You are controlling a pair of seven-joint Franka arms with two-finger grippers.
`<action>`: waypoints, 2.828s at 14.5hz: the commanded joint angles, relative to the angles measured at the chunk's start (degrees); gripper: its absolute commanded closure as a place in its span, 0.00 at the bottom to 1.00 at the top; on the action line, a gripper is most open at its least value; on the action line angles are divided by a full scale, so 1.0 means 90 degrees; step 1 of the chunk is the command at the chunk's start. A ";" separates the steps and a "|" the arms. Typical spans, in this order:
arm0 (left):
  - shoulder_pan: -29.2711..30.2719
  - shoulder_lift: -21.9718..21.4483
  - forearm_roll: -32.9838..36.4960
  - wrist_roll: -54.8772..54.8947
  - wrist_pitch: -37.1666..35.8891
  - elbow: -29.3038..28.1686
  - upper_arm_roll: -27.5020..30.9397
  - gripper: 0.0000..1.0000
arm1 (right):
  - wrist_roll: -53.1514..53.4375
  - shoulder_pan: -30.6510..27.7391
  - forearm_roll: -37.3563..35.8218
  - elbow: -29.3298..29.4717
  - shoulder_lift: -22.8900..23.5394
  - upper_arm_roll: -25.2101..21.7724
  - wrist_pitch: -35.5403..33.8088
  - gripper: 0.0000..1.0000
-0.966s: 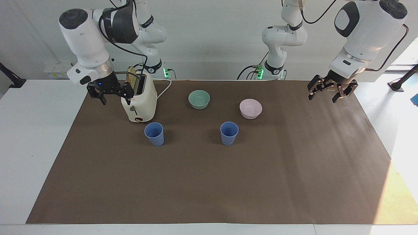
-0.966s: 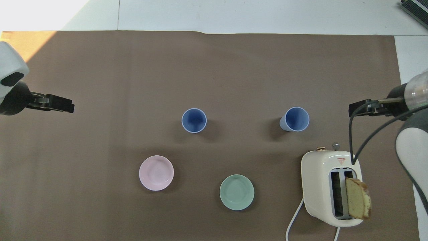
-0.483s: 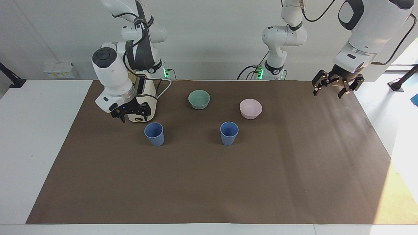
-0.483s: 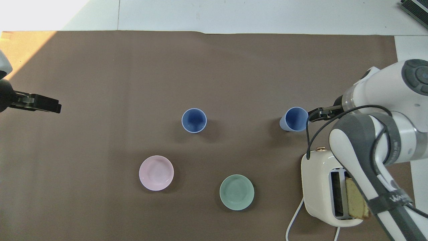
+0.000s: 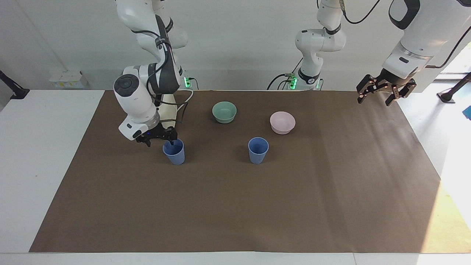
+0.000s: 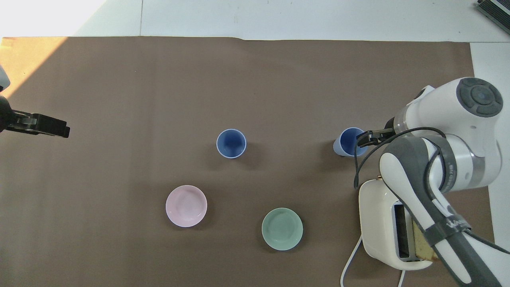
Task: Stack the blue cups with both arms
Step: 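Reach the right gripper to the other blue cup near the toaster, then close the right gripper on the blue cup's rim, then lift the blue cup and carry it over the center cup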
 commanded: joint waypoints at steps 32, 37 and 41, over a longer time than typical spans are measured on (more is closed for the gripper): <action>0.0087 0.0077 0.0089 -0.0016 -0.0156 0.0173 -0.0070 0.00 | 0.4811 0.1729 0.0196 0.3085 0.0400 0.1680 -0.1428 1.00; 0.0096 0.0077 0.0089 0.0013 -0.0195 0.0163 -0.0070 0.00 | 0.4830 0.1759 0.0058 0.3007 0.0781 0.1680 -0.0930 1.00; 0.0096 0.0077 0.0089 0.0013 -0.0185 0.0163 -0.0070 0.00 | 0.4801 0.1749 0.0039 0.2696 0.0850 0.1671 -0.0783 1.00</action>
